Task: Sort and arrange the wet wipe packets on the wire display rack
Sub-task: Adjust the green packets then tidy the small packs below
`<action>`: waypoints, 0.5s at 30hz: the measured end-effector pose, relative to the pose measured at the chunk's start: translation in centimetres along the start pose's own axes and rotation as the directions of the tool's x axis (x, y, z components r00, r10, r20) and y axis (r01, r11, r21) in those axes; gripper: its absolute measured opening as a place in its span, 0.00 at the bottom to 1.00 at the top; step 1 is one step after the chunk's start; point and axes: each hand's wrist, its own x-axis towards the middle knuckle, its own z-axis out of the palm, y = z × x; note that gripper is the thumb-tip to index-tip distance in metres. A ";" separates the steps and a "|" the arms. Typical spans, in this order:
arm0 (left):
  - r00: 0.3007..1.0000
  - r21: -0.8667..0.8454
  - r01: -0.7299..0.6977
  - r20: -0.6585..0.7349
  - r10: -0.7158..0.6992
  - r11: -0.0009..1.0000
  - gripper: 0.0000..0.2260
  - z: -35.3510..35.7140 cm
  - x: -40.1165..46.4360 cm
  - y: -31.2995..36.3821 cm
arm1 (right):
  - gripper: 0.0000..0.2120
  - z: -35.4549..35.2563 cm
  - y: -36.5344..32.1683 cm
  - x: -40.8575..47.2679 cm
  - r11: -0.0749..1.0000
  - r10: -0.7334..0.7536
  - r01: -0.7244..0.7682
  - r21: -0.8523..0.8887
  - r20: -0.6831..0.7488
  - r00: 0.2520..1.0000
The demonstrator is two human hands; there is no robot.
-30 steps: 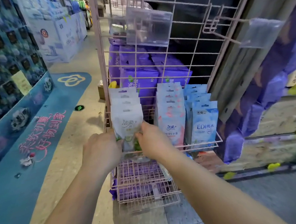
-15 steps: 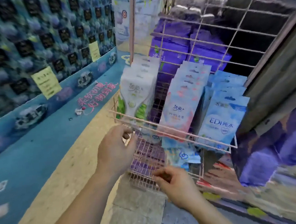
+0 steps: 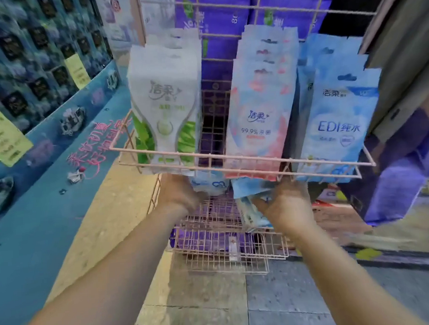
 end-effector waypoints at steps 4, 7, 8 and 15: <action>0.957 -0.107 -0.133 0.245 0.156 0.985 0.14 -0.4 2.5 -0.7 | 0.27 -0.2 -1.5 2.9 0.994 0.065 -0.054 -0.100 0.109 0.992; 0.983 -0.074 -0.034 0.179 0.046 0.997 0.18 -1.3 3.6 -2.1 | 0.26 -0.1 -1.5 2.7 0.994 0.106 -0.106 -0.005 0.078 0.991; 0.989 -0.082 0.009 0.145 0.003 0.997 0.18 -1.8 3.6 -2.5 | 0.25 -0.1 -1.5 2.4 0.989 0.122 -0.125 0.080 0.047 0.991; 0.947 -0.698 0.311 0.283 -0.151 0.645 0.15 -1.9 2.1 -3.8 | 0.21 0.3 -1.6 -2.9 0.796 0.069 0.036 0.604 -0.150 0.986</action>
